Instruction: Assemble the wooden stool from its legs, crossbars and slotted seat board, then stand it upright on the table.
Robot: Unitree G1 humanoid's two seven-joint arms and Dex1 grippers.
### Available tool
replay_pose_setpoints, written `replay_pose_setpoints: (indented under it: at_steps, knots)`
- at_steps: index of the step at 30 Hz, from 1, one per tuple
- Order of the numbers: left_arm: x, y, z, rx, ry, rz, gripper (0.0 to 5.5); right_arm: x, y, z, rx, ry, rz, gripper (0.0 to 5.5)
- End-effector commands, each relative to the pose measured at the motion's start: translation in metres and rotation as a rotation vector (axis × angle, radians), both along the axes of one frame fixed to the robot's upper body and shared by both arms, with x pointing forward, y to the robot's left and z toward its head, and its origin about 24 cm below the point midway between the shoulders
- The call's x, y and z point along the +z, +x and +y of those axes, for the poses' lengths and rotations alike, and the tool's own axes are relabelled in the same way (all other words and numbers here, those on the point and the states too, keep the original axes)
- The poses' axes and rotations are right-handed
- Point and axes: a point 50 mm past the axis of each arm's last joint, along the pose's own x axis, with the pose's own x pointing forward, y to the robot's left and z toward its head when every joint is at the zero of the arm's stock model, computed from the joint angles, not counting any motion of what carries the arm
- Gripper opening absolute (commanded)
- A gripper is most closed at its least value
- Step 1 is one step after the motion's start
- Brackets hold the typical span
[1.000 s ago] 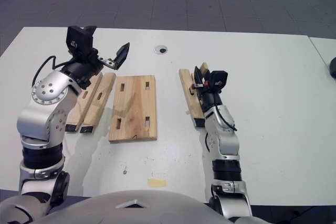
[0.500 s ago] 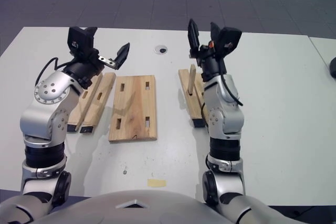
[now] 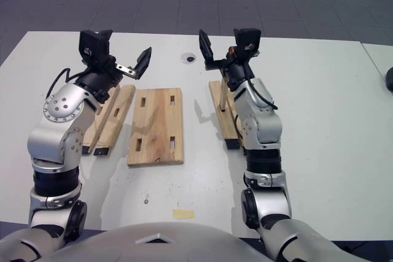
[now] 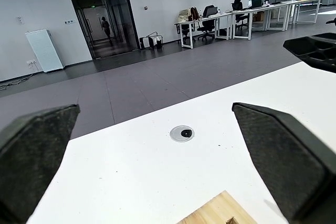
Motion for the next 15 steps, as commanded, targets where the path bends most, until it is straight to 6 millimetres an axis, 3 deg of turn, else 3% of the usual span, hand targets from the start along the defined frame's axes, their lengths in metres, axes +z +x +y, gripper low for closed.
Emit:
replay_pose_setpoints:
  at_steps: [1,7,9,10,11,15]
  knots:
    - [0.000,0.001,0.001,0.003,0.010,-0.001,5.40,0.025,0.004,-0.001,0.007,-0.014,-0.076,5.38]
    - [-0.001,0.002,0.000,-0.004,0.022,-0.002,5.40,0.089,-0.002,0.001,0.022,0.030,-0.267,5.38]
    - [-0.001,0.002,0.000,-0.005,0.017,0.001,5.40,0.093,-0.003,0.003,0.042,0.037,-0.265,5.38]
    - [-0.002,0.002,0.000,-0.003,0.018,0.002,5.40,0.085,-0.003,0.005,0.061,0.010,-0.236,5.38]
    - [-0.003,0.002,0.000,-0.001,0.022,0.005,5.40,0.064,0.000,0.008,0.082,-0.038,-0.155,5.38]
    - [-0.015,0.002,0.003,0.013,0.027,0.044,5.40,-0.045,0.001,-0.007,0.056,-0.155,0.257,5.38]
